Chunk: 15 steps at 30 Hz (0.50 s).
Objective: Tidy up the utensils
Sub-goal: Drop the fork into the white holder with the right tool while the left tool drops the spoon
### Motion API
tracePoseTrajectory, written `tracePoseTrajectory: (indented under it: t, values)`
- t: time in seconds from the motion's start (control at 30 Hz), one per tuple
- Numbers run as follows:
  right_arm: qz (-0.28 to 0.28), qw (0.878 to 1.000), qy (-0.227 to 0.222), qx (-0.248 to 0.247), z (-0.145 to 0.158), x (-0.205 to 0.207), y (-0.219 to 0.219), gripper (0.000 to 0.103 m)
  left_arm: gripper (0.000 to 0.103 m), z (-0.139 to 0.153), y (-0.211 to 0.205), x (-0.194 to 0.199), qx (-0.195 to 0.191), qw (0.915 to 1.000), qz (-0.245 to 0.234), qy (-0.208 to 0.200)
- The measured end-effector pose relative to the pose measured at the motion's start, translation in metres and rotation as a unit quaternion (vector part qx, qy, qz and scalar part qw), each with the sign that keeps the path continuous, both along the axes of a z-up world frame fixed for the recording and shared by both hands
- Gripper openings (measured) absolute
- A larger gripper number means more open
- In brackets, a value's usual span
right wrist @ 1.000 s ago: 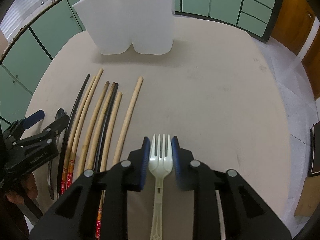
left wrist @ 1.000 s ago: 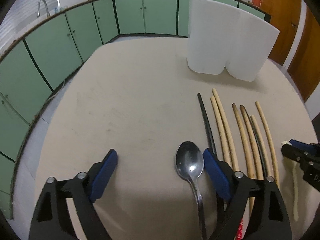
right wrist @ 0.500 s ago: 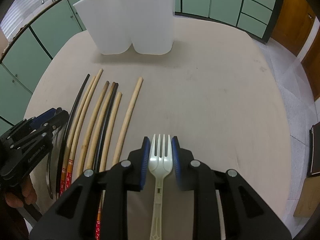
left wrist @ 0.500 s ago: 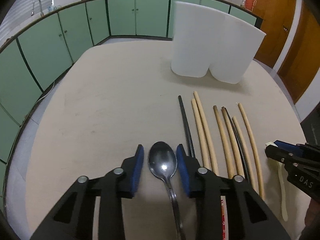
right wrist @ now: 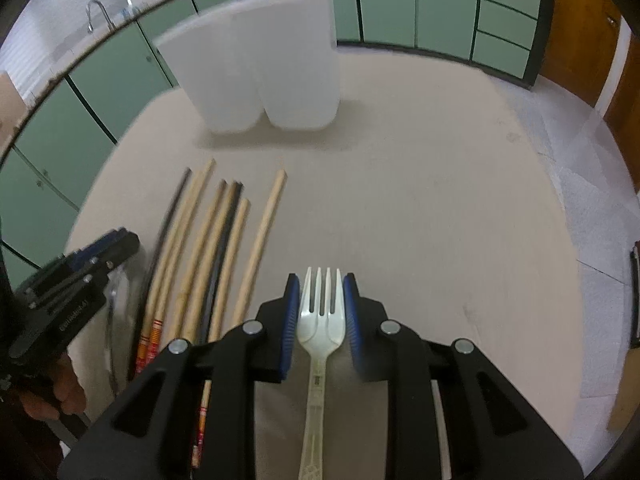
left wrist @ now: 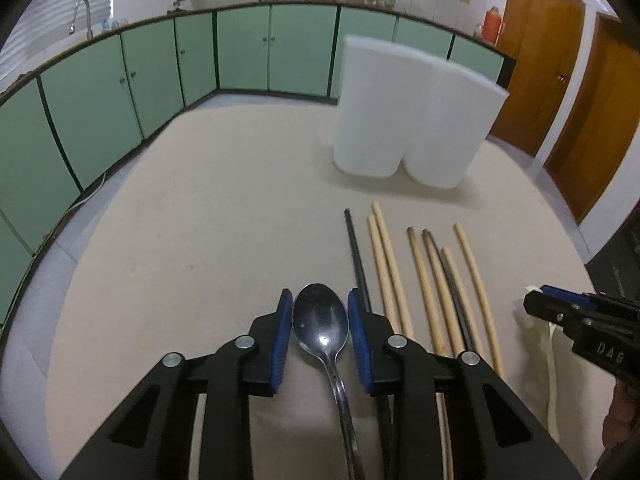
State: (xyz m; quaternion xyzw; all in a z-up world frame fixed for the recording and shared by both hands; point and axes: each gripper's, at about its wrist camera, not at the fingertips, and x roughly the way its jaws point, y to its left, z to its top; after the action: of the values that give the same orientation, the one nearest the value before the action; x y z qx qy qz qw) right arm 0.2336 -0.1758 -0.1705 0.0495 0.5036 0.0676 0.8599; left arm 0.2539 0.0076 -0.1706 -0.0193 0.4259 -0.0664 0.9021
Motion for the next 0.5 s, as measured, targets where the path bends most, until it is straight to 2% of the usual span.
tracePoseTrajectory:
  t: [0.27,0.5]
  values:
    - [0.011,0.997,-0.072,0.021,0.037,-0.011,-0.006,0.021,0.028,0.029,0.004,-0.021,-0.002,0.9981,-0.003,-0.061]
    - [0.013,0.994,-0.101,0.034,0.054,-0.024,-0.008,0.021,0.028,0.046,0.003,-0.033,-0.010,0.9960,-0.001,-0.088]
